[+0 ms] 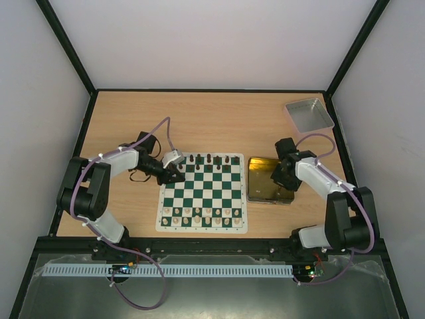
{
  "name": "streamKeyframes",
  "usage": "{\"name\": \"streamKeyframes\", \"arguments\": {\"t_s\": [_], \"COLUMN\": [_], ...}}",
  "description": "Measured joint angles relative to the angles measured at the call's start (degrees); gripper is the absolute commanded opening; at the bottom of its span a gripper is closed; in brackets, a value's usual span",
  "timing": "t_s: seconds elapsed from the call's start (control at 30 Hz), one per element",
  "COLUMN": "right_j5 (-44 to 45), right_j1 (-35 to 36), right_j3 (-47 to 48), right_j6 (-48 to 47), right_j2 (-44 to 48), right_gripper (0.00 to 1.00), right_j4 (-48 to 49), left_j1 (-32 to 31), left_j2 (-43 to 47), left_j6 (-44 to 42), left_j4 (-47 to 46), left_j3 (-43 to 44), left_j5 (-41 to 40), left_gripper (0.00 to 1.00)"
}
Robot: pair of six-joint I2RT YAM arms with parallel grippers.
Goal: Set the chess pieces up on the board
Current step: Pick up the chess piece from the storage box.
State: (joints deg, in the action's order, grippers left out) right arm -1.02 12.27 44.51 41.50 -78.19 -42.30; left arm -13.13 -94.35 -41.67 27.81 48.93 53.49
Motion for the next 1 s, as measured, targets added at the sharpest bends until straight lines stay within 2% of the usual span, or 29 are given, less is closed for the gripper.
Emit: {"name": "streamKeyframes", "arguments": {"t_s": [0.23,0.43,0.67,1.0], "right_j5": [-0.9,-1.7,-1.7,-2.1], "right_j1": [-0.9,-1.2,-1.5,-1.3], "right_j3": [0.0,0.0,0.0,1.1], "right_j6": [-0.1,-0.1,-0.1,-0.3], "right_j2": [-2.8,-4.4,-4.7,-3.6], "right_gripper": [0.27,0.11,0.03,0.02], "right_j4": [2.5,4.3,5.0,4.1], "left_j1": [-0.1,-0.2,-0.4,-0.7], "left_j2": [0.0,0.0,0.0,0.0], "left_j6": [-0.3,-0.4,-0.5,-0.7], "left_j4": [0.1,0.1,0.2,0.2], "left_j3": [0.0,0.0,0.0,0.0], "left_j5": [0.0,0.0,0.0,-0.1], "left_gripper": [0.10,0.11,0.11,0.15]}}
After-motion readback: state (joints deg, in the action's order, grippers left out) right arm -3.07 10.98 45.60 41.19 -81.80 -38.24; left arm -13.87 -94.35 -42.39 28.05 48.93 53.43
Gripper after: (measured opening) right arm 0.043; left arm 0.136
